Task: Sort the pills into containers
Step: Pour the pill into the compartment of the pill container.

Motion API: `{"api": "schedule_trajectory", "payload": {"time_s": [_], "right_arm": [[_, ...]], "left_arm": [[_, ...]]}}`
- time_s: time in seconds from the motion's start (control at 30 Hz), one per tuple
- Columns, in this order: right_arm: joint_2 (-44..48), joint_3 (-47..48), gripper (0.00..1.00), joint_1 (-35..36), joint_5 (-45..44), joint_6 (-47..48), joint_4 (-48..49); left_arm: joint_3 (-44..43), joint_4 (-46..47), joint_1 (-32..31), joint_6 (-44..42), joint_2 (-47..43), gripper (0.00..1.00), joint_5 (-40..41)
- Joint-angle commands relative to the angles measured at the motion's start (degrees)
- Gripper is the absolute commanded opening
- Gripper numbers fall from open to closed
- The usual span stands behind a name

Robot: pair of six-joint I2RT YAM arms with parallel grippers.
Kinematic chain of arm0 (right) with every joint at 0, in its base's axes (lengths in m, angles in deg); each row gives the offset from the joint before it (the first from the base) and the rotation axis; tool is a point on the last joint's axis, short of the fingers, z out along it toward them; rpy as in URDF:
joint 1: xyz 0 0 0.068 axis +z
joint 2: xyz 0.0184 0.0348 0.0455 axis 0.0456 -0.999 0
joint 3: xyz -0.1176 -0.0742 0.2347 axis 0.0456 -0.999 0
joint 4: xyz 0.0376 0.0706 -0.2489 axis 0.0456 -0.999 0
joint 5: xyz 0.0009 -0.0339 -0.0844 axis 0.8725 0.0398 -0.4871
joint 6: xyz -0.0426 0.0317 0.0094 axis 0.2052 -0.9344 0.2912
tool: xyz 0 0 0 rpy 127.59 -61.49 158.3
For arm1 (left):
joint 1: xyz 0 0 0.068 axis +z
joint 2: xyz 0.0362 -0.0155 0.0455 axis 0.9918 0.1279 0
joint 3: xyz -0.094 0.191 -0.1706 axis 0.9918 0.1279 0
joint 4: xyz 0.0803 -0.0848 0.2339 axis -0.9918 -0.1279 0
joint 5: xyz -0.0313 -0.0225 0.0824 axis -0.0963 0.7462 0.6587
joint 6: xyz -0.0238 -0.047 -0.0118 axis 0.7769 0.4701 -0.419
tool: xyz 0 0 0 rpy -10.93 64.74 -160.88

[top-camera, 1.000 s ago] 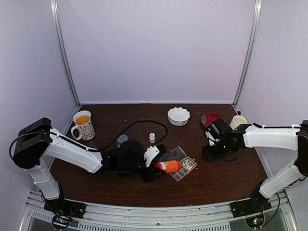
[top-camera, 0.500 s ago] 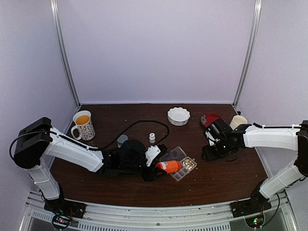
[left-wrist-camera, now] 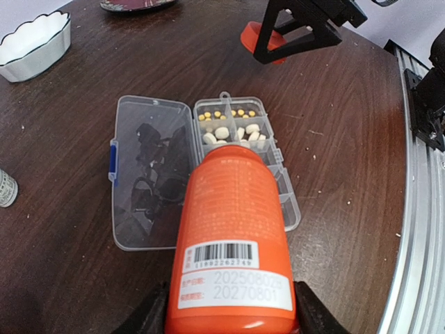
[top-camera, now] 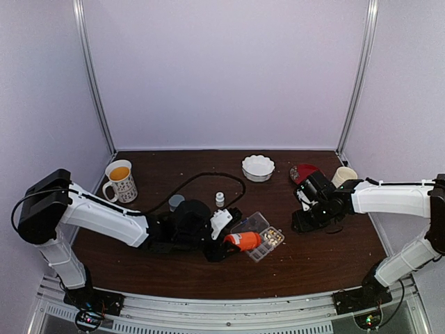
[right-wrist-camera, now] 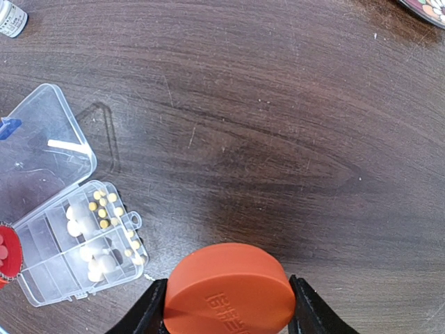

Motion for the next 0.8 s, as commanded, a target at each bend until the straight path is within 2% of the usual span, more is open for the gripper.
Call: {"api": "schedule_trajectory", "payload": {"time_s": [0.0, 0.37, 0.53, 0.63, 0.77], "right_arm": [[1.1, 0.3, 0.00, -0.4, -0.2, 0.3, -0.6], [1.0, 0.8, 0.00, -0.5, -0.2, 0.4, -0.9], [0.8, 1.1, 0.00, -0.5, -0.3, 0.6, -1.1], [0.9, 1.2, 0.00, -0.5, -0.1, 0.6, -1.1], [0.9, 1.1, 0.00, -0.5, -0.2, 0.6, -1.1]], "left_arm": [[-1.9, 1.2, -0.3, 0.3, -1.8, 0.00, -0.4], [-2.7, -1.3, -0.4, -0.2, -1.2, 0.00, 0.1], [-0.9, 1.8, -0.5, -0.4, -0.8, 0.00, 1.5], [-2.9, -1.8, -0.6, -0.4, -1.7, 0.00, 0.5], [-1.0, 1.0, -0.7, -0.7, -1.8, 0.00, 1.6]]}}
